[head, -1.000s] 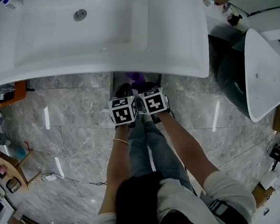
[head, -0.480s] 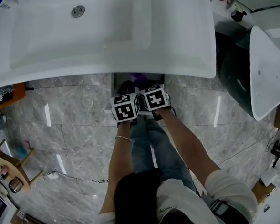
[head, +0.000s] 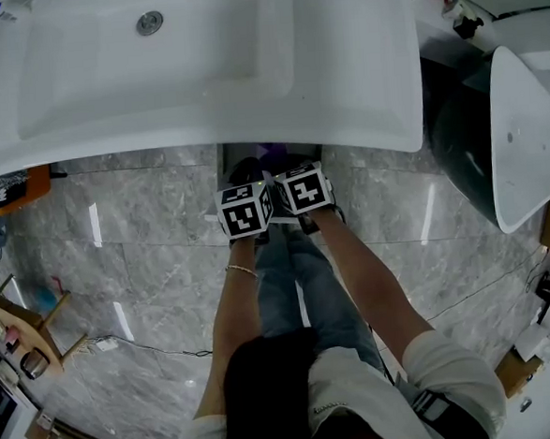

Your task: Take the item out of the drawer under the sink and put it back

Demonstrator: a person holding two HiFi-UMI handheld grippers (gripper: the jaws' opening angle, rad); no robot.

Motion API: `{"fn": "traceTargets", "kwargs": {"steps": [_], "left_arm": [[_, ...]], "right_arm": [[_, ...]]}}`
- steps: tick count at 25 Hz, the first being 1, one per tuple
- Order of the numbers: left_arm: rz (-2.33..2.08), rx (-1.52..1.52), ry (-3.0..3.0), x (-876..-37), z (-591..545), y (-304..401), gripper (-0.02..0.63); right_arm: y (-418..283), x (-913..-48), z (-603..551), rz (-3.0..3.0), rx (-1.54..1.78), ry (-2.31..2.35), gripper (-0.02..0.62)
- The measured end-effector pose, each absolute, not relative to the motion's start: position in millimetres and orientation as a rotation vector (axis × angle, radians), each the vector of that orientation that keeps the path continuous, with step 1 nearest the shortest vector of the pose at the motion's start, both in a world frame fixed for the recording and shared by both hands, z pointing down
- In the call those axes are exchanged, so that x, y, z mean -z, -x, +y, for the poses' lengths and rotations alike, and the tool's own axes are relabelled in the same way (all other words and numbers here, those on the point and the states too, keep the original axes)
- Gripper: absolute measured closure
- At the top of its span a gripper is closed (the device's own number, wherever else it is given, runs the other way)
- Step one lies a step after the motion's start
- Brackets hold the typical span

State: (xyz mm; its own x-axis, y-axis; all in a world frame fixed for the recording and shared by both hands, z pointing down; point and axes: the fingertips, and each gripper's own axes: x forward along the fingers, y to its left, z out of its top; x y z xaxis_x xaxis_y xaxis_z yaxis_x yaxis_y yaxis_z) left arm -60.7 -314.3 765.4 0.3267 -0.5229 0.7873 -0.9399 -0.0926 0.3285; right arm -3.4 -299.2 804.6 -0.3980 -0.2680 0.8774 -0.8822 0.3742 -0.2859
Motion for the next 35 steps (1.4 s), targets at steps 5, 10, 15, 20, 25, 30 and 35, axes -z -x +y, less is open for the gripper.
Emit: {"fn": "traceTargets", "kwargs": {"steps": [5, 10, 15, 20, 25, 30, 35], "left_arm": [[-1.32, -0.612, -1.743, -762.0, -313.3, 60.1, 0.601], [-1.326, -0.606, -1.744, -756.4, -311.2, 59.5, 0.601], [-1.342, -0.589, -1.753, -739.4, -307.0, 58.4, 0.601], [-1.359, -0.565, -1.765, -714.8, -299.0, 57.0, 0.601], [-1.392, -0.525, -1.791, -686.5, -295.9, 56.6, 0.601], [-1.411, -0.5, -1.825, -653.1, -285.3, 55.4, 0.601], [-1.425, -0.476, -1.845, -625.1, -270.7, 53.9, 0.601]], "right_arm": [[4.9, -791.8, -300.7, -1.942, -1.05, -0.986, 0.377], [3.5, -779.5, -303.2, -1.971, -1.044, -0.997, 0.351], [-0.2, -758.0, -298.5, -1.996, -1.029, -1.016, 0.35], [-5.9, -726.4, -292.2, -2.032, -1.015, -1.048, 0.35], [-9.1, -697.3, -291.3, -2.072, -0.989, -1.092, 0.35], [-11.3, -665.6, -287.1, -2.11, -0.984, -1.129, 0.35], [-14.7, -637.2, -272.9, -2.135, -0.978, -1.139, 0.35]]}}
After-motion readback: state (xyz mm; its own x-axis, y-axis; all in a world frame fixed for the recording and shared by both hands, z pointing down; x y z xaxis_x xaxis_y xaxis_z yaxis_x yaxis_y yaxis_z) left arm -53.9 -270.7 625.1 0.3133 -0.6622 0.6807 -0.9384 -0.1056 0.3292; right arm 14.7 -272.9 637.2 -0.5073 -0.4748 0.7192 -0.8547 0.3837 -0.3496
